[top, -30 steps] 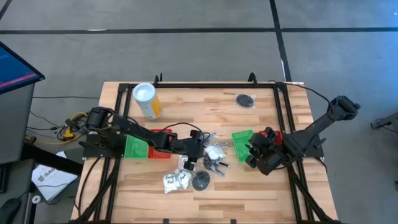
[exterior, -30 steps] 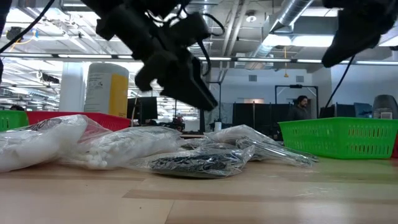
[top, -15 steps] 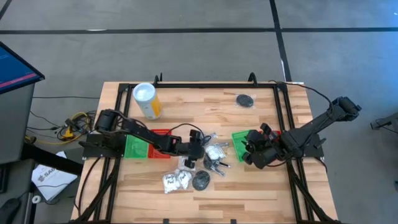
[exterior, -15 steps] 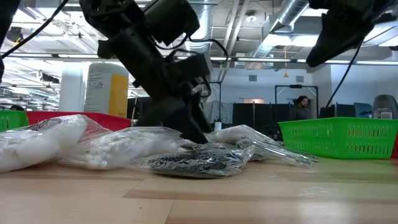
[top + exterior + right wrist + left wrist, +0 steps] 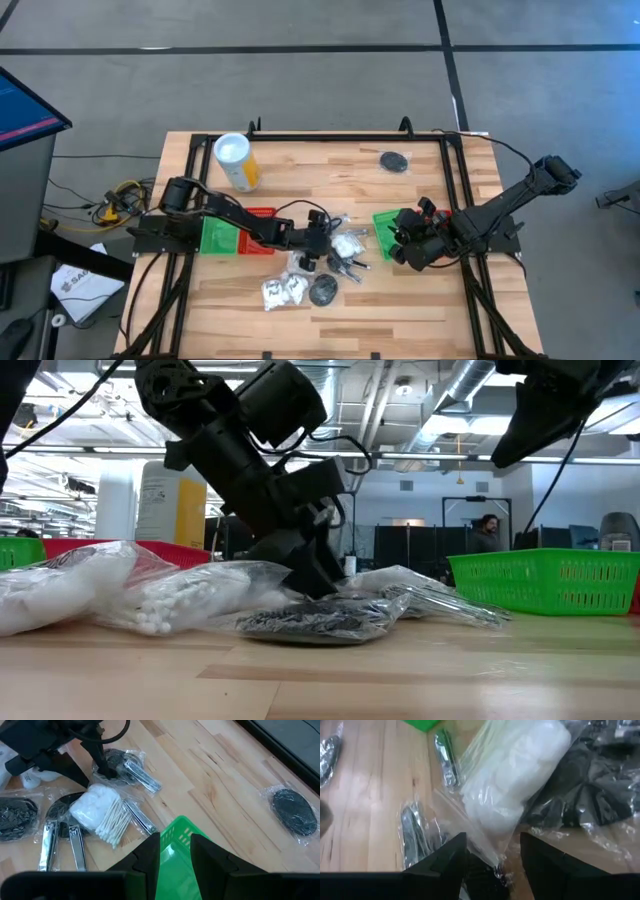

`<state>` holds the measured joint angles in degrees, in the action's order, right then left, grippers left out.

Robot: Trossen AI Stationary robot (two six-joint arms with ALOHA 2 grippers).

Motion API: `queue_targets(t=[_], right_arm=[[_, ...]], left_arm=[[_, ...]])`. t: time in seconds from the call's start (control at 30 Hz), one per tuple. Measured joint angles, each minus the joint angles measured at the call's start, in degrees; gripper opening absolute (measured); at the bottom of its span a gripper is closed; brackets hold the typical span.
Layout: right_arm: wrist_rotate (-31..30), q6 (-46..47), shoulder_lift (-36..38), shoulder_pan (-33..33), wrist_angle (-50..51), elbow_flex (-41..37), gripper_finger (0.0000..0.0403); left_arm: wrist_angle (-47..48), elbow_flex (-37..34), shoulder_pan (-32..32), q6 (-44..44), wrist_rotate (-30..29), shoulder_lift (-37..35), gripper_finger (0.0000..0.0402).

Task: Pick & Place Travel size toiletries
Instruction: Put the white cotton pack into the right green bin

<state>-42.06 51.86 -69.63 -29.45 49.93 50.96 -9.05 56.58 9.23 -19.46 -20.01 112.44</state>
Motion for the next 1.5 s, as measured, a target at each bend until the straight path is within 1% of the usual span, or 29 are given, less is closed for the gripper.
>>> queue_targets(t=[0.07,0.17,0.27,0.37,0.4,0.43,0.63,0.73,0.87,1.03,1.17,1.33,1.5], right_arm=[[0.0,0.0,0.0,0.0,0.0,0.0,0.0098],[0.0,0.0,0.0,0.0,0.0,0.0,0.0098],[0.0,0.0,0.0,0.0,0.0,0.0,0.0098],[0.0,0.0,0.0,0.0,0.0,0.0,0.0098],[0.0,0.0,0.0,0.0,0.0,0.0,0.0098],[0.0,0.0,0.0,0.0,0.0,0.0,0.0098],[0.0,0.0,0.0,0.0,0.0,0.0,0.0098],[0.0,0.0,0.0,0.0,-0.1,0.0,0.0098],[0.0,-2.7,0.0,0.0,-2.1,0.0,0.0098],[0.0,-9.8,0.0,0.0,-7.9,0.0,0.0098],[0.0,-14.8,0.0,0.0,-12.1,0.0,0.0098],[0.0,-17.7,0.0,0.8,-16.2,0.0,0.0098],[0.0,-18.2,0.0,2.4,-17.5,0.0,0.0098]], left_arm=[[-0.4,0.0,0.0,0.0,0.0,0.0,0.017],[-1.3,0.0,0.0,0.0,-1.2,-0.1,0.0144],[-2.0,0.0,0.0,0.0,-2.2,-0.4,0.0098],[-2.0,0.0,0.1,0.0,-2.6,-0.5,0.0032],[-2.0,0.0,0.2,0.0,-2.6,-0.5,0.0016],[-2.0,0.0,0.2,0.2,-2.6,-0.5,0.001],[-2.1,0.0,0.7,0.2,-2.9,-0.5,0.0002],[-1.8,-0.1,1.3,0.2,-5.4,-1.7,0.0001],[-1.6,-0.1,2.1,0.2,-7.0,-6.2,0.0001],[-1.5,0.0,2.1,3.0,-7.8,-13.5,0.0001],[-1.4,0.0,2.1,0.5,-8.0,-18.4,0.0],[-1.4,0.0,2.3,-1.6,-8.0,-22.0,0.0],[-1.7,-0.1,2.9,-4.4,-8.0,-24.3,0.0]])
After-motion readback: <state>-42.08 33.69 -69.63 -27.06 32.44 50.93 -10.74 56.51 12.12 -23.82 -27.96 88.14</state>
